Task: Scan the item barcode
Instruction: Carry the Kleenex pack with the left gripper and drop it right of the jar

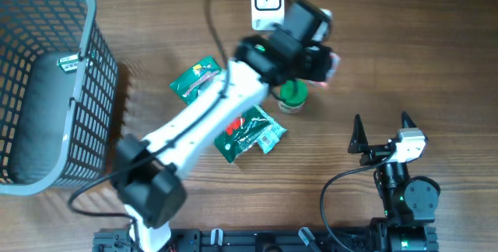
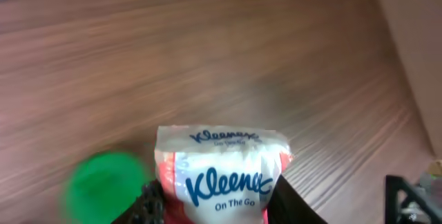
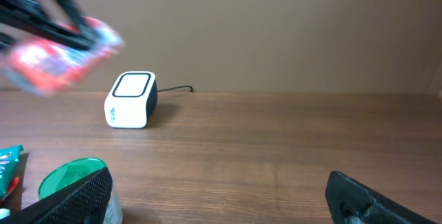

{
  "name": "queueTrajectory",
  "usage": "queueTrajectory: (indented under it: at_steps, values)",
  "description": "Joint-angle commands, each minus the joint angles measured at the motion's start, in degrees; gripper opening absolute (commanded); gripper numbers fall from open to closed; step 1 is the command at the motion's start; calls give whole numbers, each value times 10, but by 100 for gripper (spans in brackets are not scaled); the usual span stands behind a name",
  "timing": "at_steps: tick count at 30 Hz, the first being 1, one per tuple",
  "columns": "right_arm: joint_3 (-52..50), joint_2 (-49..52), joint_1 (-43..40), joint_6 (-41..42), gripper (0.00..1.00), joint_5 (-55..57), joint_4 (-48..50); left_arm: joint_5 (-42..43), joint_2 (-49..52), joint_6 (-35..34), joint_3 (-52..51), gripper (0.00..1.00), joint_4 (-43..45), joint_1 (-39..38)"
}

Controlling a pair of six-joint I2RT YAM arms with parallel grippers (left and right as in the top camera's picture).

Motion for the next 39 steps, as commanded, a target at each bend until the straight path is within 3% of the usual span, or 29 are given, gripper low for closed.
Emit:
queueTrajectory:
  at_steps: [1,5,8,13,19,22,24,33,39]
  values:
    - [0,-1,-3,7,100,8,1,-37,45,-94,5,31,40,-37]
    - [0,-1,-3,7,100,8,1,-26,93,-216,5,31,63,-58]
    - [0,-1,-3,7,100,8,1,-12,129,-266,5,33,63,-73]
    - [0,-1,-3,7,100,8,1,-17,172,-272,5,34,50,-99]
    - [0,-1,-3,7,100,8,1,-94,184,-296,5,34,-5,-104]
    - [0,-1,-3,7,100,8,1,-92,184,-296,5,48,-11,-105]
    - [0,-1,-3,7,100,8,1,-85,184,-296,5,52,-20,-107]
    - [0,-1,-3,7,100,8,1,-98,135,-296,5,49,-55,-106]
    - [0,-1,-3,7,100,8,1,-214,63,-296,5,50,-170,-78]
